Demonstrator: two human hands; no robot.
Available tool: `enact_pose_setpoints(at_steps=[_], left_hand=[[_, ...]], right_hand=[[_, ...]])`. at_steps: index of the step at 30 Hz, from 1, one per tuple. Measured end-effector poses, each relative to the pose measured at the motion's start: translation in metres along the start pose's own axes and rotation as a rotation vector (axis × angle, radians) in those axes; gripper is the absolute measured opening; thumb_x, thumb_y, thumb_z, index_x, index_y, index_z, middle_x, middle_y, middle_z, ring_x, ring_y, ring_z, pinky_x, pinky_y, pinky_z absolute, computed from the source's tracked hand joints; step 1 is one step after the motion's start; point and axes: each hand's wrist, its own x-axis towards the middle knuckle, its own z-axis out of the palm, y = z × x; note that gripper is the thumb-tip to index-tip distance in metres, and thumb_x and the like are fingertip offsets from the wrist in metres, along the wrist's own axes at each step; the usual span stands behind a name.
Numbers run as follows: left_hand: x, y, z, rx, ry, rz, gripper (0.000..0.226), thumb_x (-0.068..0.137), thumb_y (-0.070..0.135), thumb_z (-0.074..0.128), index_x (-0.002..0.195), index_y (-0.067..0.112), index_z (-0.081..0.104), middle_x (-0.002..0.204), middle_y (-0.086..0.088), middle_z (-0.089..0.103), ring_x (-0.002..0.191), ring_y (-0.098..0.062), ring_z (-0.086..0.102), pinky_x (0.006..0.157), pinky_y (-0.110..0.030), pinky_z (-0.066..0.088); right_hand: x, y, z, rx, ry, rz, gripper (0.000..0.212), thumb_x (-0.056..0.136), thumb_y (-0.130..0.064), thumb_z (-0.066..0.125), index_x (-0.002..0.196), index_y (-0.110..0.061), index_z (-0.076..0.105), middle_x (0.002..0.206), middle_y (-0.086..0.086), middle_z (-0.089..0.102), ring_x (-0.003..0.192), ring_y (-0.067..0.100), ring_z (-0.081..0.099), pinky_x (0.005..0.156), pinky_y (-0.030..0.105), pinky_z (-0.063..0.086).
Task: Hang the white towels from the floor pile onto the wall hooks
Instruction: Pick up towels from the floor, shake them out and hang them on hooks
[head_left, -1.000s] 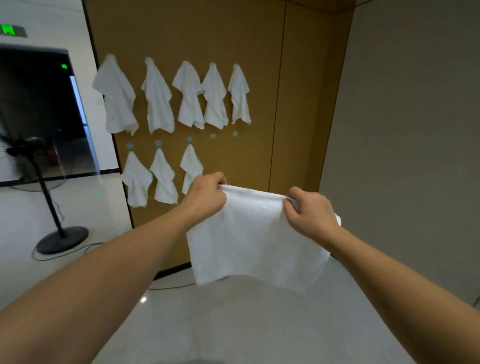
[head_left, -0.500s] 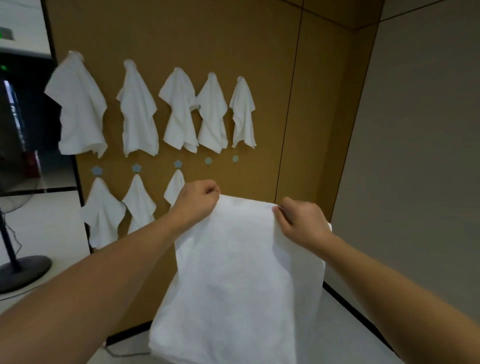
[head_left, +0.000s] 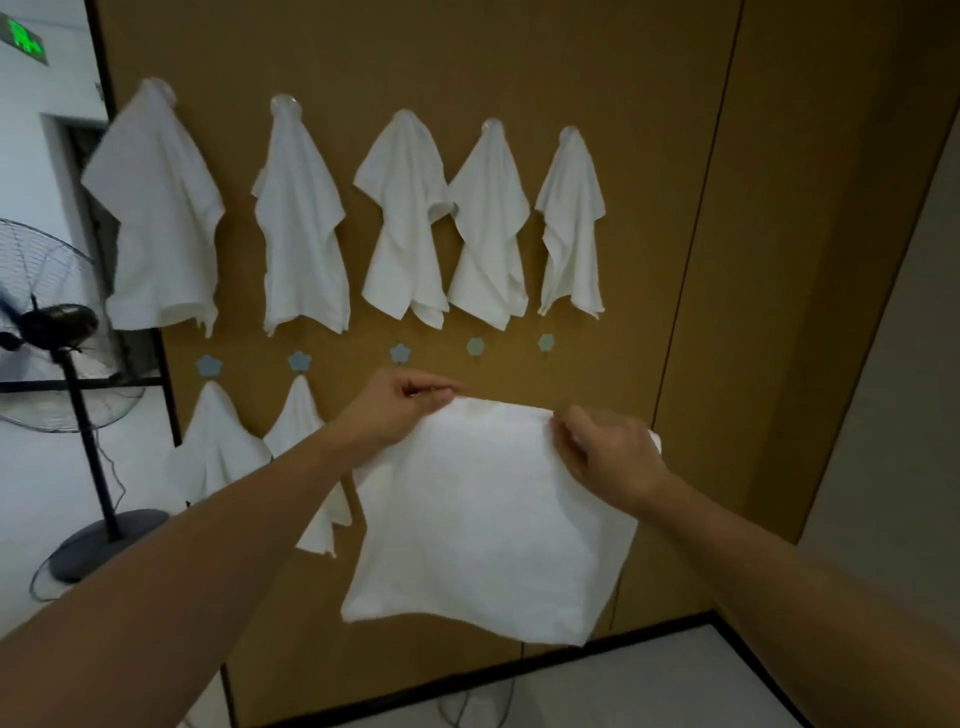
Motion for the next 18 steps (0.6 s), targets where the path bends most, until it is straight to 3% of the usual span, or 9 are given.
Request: enact_pose_setpoints(at_steps=[2, 6, 10, 12, 15, 18], left_hand=[[0.033, -0.015, 0.002, -0.026, 0.017, -0.015, 0.019, 0.091, 0.02, 0.066, 0.107, 0.023, 0.075, 0.103, 0.016, 0.072, 0.095, 0.008, 0.063, 0.072, -0.002, 0.045], [0.107, -0.044, 0.013, 0.017, 0.041, -0.049, 0.014, 0.091, 0.02, 0.066, 0.097, 0.025, 0.076, 0.098, 0.022, 0.072, 0.094, 0.012, 0.061, 0.074, 0.002, 0.041], [0.167, -0.077, 0.02, 0.185, 0.074, -0.047, 0.012, 0.088, 0.031, 0.068, 0.096, 0.031, 0.077, 0.101, 0.022, 0.071, 0.1, 0.012, 0.059, 0.083, 0.0, 0.039], [0.189, -0.091, 0.025, 0.263, 0.083, -0.066, 0.013, 0.081, 0.041, 0.074, 0.093, 0.037, 0.077, 0.098, 0.026, 0.071, 0.097, 0.013, 0.058, 0.08, 0.0, 0.038], [0.224, -0.124, 0.028, 0.685, 0.102, 0.091, 0.03, 0.074, 0.057, 0.072, 0.096, 0.039, 0.076, 0.096, 0.023, 0.067, 0.088, 0.008, 0.056, 0.076, -0.003, 0.032], [0.253, -0.161, 0.027, 1.113, 0.081, 0.316, 0.041, 0.084, 0.062, 0.056, 0.108, 0.034, 0.073, 0.096, 0.001, 0.069, 0.083, -0.016, 0.063, 0.07, -0.022, 0.04]], right_hand=[[0.018, 0.031, 0.029, -0.013, -0.008, -0.094, 0.007, 0.088, -0.014, 0.063, 0.093, -0.009, 0.062, 0.065, 0.005, 0.059, 0.052, 0.023, 0.053, 0.041, 0.032, 0.044], [0.054, 0.1, 0.089, -0.036, 0.021, -0.21, 0.029, 0.078, -0.011, 0.077, 0.105, -0.006, 0.069, 0.067, 0.007, 0.061, 0.054, 0.024, 0.057, 0.044, 0.026, 0.042], [0.083, 0.154, 0.149, -0.009, 0.073, -0.28, 0.04, 0.069, -0.009, 0.083, 0.107, -0.007, 0.072, 0.063, 0.008, 0.056, 0.05, 0.024, 0.054, 0.043, 0.027, 0.043], [0.094, 0.171, 0.177, -0.013, 0.085, -0.298, 0.04, 0.068, -0.009, 0.084, 0.106, -0.008, 0.074, 0.062, 0.009, 0.055, 0.049, 0.024, 0.054, 0.043, 0.026, 0.041], [0.107, 0.193, 0.222, -0.015, 0.121, -0.306, 0.026, 0.083, -0.016, 0.067, 0.108, -0.011, 0.074, 0.064, 0.009, 0.057, 0.05, 0.024, 0.055, 0.044, 0.027, 0.043], [0.12, 0.208, 0.262, -0.027, 0.121, -0.27, 0.026, 0.088, -0.022, 0.063, 0.11, -0.014, 0.073, 0.067, 0.008, 0.059, 0.053, 0.023, 0.055, 0.044, 0.027, 0.042]])
